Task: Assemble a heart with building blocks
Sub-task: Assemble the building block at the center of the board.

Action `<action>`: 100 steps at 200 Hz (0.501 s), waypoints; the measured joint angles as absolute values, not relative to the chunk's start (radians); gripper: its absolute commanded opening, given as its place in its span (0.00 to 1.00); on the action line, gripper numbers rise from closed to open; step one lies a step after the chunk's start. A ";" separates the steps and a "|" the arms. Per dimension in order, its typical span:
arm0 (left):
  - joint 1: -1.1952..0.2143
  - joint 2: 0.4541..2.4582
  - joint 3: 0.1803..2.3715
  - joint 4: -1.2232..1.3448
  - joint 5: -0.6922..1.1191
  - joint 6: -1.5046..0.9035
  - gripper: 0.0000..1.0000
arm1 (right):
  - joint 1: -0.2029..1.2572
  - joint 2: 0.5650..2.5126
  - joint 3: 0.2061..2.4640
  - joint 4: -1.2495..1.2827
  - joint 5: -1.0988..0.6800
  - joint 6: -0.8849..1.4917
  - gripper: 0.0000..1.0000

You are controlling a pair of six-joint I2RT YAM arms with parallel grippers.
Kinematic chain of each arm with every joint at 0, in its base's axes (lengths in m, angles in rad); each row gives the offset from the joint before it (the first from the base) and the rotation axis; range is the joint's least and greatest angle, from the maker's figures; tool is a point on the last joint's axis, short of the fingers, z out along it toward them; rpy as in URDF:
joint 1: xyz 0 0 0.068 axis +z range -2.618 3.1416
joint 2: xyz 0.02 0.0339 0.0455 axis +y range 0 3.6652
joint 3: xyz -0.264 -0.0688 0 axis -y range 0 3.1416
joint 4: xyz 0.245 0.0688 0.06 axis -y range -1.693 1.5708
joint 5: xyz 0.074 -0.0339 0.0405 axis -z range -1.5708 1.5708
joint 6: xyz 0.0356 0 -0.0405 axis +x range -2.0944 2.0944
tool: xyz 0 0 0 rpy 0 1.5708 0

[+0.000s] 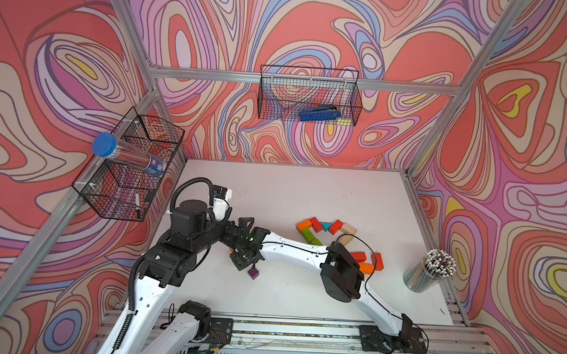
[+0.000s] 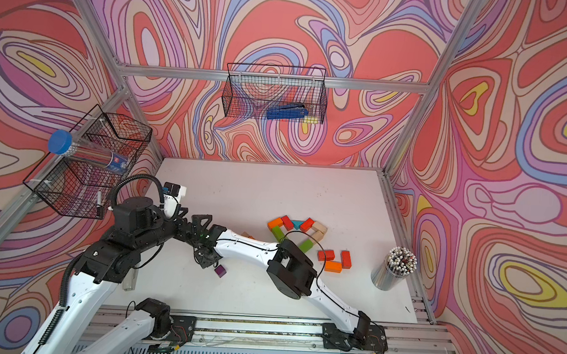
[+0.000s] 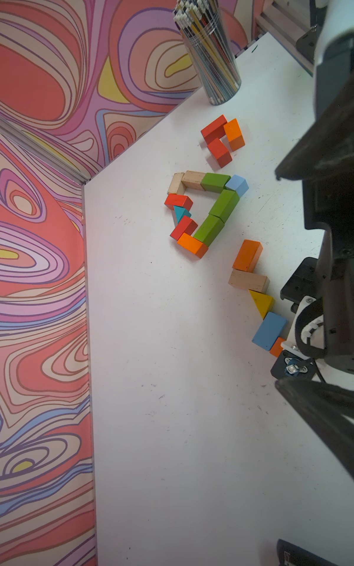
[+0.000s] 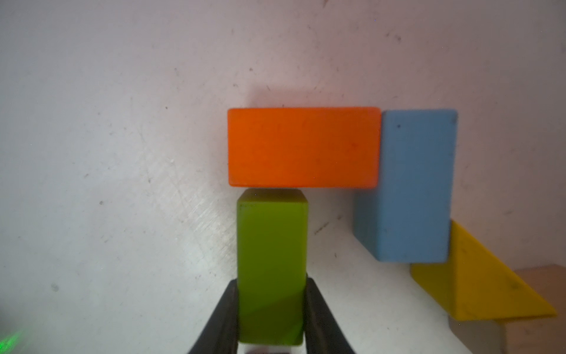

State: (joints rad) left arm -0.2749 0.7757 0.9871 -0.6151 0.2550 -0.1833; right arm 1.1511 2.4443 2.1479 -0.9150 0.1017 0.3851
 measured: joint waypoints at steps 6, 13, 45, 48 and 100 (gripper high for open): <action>-0.275 0.776 0.987 -0.615 0.255 -0.183 1.00 | 1.151 2.444 2.148 -0.915 0.101 0.385 0.30; -0.275 0.776 0.987 -0.615 0.255 -0.183 1.00 | 1.151 2.444 2.148 -0.914 0.100 0.385 0.30; -0.275 0.776 0.987 -0.615 0.255 -0.183 1.00 | 1.149 2.446 2.150 -0.913 0.096 0.382 0.30; -0.275 0.776 0.987 -0.615 0.255 -0.183 1.00 | 1.149 2.446 2.151 -0.913 0.096 0.382 0.30; -0.275 0.776 0.987 -0.615 0.255 -0.183 1.00 | 1.146 2.453 2.162 -0.912 0.092 0.382 0.31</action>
State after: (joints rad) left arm -0.2749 0.7757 0.9871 -0.6147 0.2550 -0.1833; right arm 1.1461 2.4535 2.1620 -0.9115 0.0921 0.3820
